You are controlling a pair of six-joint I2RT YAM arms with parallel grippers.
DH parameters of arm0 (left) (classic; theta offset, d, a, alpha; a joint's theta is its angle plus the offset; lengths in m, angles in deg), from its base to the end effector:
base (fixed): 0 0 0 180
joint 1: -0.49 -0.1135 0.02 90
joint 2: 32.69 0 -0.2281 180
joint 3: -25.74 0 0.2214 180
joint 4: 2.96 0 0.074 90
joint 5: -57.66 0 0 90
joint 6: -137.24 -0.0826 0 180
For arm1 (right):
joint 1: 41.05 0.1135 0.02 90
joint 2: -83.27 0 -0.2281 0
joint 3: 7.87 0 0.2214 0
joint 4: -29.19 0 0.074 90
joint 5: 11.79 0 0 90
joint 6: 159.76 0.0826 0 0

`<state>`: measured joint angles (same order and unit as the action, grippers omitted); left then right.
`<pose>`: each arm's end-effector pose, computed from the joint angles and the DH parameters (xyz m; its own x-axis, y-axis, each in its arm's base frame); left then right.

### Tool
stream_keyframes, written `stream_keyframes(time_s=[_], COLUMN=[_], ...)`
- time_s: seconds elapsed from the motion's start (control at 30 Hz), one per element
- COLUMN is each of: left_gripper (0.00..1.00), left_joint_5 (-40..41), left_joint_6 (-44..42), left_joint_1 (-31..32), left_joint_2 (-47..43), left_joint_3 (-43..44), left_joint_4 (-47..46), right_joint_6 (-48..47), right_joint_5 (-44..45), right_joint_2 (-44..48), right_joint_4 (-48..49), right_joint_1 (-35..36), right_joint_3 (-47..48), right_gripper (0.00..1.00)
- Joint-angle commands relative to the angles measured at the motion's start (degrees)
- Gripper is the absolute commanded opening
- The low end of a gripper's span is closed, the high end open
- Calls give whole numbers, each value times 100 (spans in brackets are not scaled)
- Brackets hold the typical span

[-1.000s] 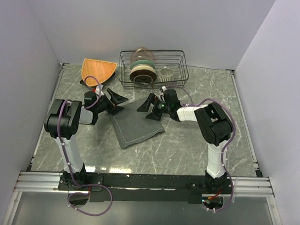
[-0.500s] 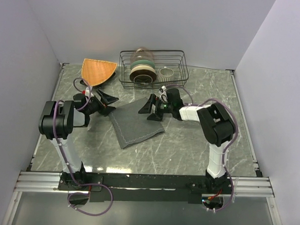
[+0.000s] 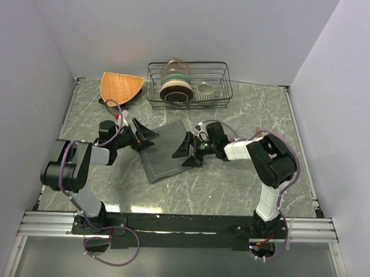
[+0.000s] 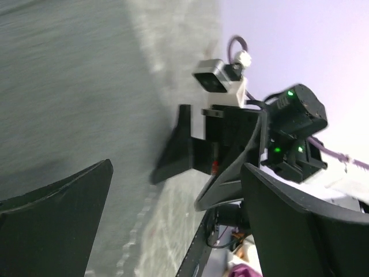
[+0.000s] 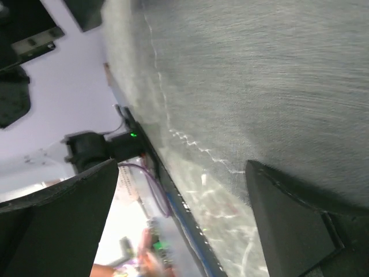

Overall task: Fold the napkin into a case and place the utensils inside
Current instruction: Smooth out the square-folded napkin at the center of the board, then rotate the square-folded napkin at the center of the board.

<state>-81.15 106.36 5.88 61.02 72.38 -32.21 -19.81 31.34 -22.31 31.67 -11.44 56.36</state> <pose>0.3006 -0.0908 0.1397 -0.8216 -0.4902 -0.2910 0.1363 0.3266 -0.9353 0.2737 0.2249 0.1051 -0.9878 0.0406 -0.1504 -0.1176 0.4392 0.8907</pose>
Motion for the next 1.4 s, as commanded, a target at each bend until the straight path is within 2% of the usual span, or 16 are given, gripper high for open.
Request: stream_keyframes(time_s=[0.0, 0.13, 0.2, 0.27, 0.33, 0.4, 0.5, 0.6, 0.63, 0.67, 0.7, 0.8, 0.93, 1.03, 1.23, 1.37], left_gripper=[99, 93, 92, 91, 90, 90, 90, 68, 38, 25, 21, 25, 50, 56, 57, 49], left_joint_5=[145, 84, 56, 118, 477, 697, 1049, 1191, 1121, 1164, 1190, 1365, 1402, 1471, 1577, 1569], left_joint_6=[-224, -933, -1610, -2962, -4451, -5213, -6427, -7219, -7621, -7695, -7730, -7809, -7792, -7748, -8117, -8302], left_joint_1=[-292, -495, -504, -512, -521, -521, -521, -495, -495, -460, -442, -319, -170, -152, -143, -126], left_joint_2=[541, 535, 124, -255, -336, -275, 32, 673, 875, 1199, 1315, 1369, 1430, 1615, 1861, 1774], left_joint_3=[28, 256, 754, 1212, 2082, 2766, 3444, 4234, 4465, 4667, 4913, 4890, 4836, 4827, 4494, 4047], left_joint_4=[198, 980, 2168, 3209, 4844, 5731, 6244, 6982, 7541, 7695, 7809, 7732, 7670, 7679, 7854, 7863], right_joint_6=[33, -459, -705, -1039, -1477, -1768, -2287, -2753, -2972, -3061, -3140, -3211, -3343, -3431, -3624, -3782], right_joint_5=[230, 600, 557, 408, 319, 240, 336, 573, 626, 696, 749, 767, 829, 829, 838, 846], right_joint_2=[-287, -376, -209, 106, 353, 669, 968, 1171, 1223, 1241, 1259, 1277, 1286, 1277, 1268, 1268], right_joint_4=[-131, -1026, -1291, -1651, -2063, -2389, -3031, -3497, -3716, -3814, -3884, -4104, -4166, -4245, -4421, -4553], right_joint_1=[-227, -341, -359, -341, -324, -324, -376, -464, -499, -534, -639, -780, -991, -1071, -1273, -1396], right_joint_3=[-18, 220, 422, 658, 895, 1046, 1266, 1345, 1380, 1389, 1389, 1477, 1468, 1442, 1486, 1521], right_gripper=[100, 100, 100, 100, 100, 100, 100, 100, 100, 100, 100, 100, 100, 100, 100, 100])
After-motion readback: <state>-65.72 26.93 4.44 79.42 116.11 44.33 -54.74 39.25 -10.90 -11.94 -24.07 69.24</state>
